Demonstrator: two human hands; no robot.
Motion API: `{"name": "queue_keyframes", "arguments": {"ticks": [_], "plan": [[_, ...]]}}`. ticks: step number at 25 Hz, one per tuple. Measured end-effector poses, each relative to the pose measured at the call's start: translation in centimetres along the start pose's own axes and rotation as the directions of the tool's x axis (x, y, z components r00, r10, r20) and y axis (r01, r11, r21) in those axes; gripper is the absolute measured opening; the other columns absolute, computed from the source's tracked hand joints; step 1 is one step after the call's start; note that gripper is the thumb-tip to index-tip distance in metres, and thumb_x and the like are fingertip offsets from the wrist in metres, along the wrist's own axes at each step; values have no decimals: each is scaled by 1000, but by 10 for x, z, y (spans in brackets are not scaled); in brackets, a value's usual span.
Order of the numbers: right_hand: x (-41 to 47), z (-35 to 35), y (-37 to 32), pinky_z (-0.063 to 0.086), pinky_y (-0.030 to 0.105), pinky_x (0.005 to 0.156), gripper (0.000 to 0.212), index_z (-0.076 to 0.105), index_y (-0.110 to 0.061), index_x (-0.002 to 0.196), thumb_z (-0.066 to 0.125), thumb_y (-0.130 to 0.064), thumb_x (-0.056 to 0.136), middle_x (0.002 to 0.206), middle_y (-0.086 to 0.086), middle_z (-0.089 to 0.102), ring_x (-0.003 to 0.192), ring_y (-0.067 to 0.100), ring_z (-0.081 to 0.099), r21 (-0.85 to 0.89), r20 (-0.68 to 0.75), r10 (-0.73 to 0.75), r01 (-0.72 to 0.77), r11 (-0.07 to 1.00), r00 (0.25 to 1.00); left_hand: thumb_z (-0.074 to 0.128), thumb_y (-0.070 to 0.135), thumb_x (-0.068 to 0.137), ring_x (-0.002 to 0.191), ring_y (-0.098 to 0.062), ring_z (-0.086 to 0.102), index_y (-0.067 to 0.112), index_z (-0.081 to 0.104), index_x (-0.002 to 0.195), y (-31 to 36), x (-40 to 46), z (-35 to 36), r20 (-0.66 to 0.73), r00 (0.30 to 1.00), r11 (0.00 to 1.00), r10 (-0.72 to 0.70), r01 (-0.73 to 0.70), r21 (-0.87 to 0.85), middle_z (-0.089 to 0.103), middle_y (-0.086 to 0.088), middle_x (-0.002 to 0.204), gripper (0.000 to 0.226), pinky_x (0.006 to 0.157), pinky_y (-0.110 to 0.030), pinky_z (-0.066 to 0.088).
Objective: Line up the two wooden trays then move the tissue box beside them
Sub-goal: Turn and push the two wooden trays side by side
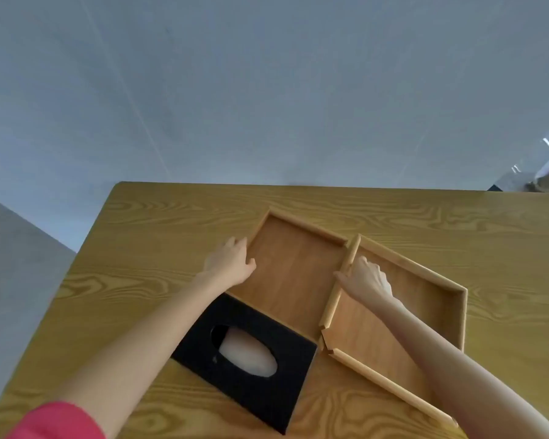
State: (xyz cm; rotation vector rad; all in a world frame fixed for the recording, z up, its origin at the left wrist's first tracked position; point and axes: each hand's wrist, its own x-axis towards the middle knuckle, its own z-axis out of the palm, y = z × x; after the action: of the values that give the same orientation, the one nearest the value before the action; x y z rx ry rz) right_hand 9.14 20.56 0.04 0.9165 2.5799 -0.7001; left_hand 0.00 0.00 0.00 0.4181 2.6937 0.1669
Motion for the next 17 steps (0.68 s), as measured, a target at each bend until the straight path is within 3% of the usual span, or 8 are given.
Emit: {"name": "queue_keyframes", "arguments": {"ticks": [4, 11, 17], "plan": [[6, 12, -1, 43, 37, 71, 39, 43, 2, 114, 53, -26, 90, 115, 20, 58, 104, 38, 57, 89, -16, 43, -41, 995, 999, 42, 31, 95, 125, -28, 46, 10, 26, 142, -2, 6, 11, -58, 996, 998, -62, 61, -15, 37, -11, 146, 55, 90, -37, 50], [16, 25, 2, 40, 35, 62, 18, 33, -8, 90, 49, -15, 87, 107, 19, 58, 90, 37, 58, 190, -62, 46, -34, 981, 997, 43, 32, 94, 124, -29, 48, 5, 21, 142, -6, 25, 32, 34, 986, 986, -165, 165, 21, 42, -15, 141, 59, 90, -38, 49], [19, 27, 4, 41, 34, 58, 18, 31, -10, 88, 47, -16, 87, 90, 17, 59, 76, 34, 56, 158, -95, 20, -5, 987, 995, 43, 29, 95, 101, -28, 61, 4, 49, 122, -16, 39, 39, -39, 984, 985, -174, 173, -27, 60, -12, 117, 37, 72, -34, 49]]}}
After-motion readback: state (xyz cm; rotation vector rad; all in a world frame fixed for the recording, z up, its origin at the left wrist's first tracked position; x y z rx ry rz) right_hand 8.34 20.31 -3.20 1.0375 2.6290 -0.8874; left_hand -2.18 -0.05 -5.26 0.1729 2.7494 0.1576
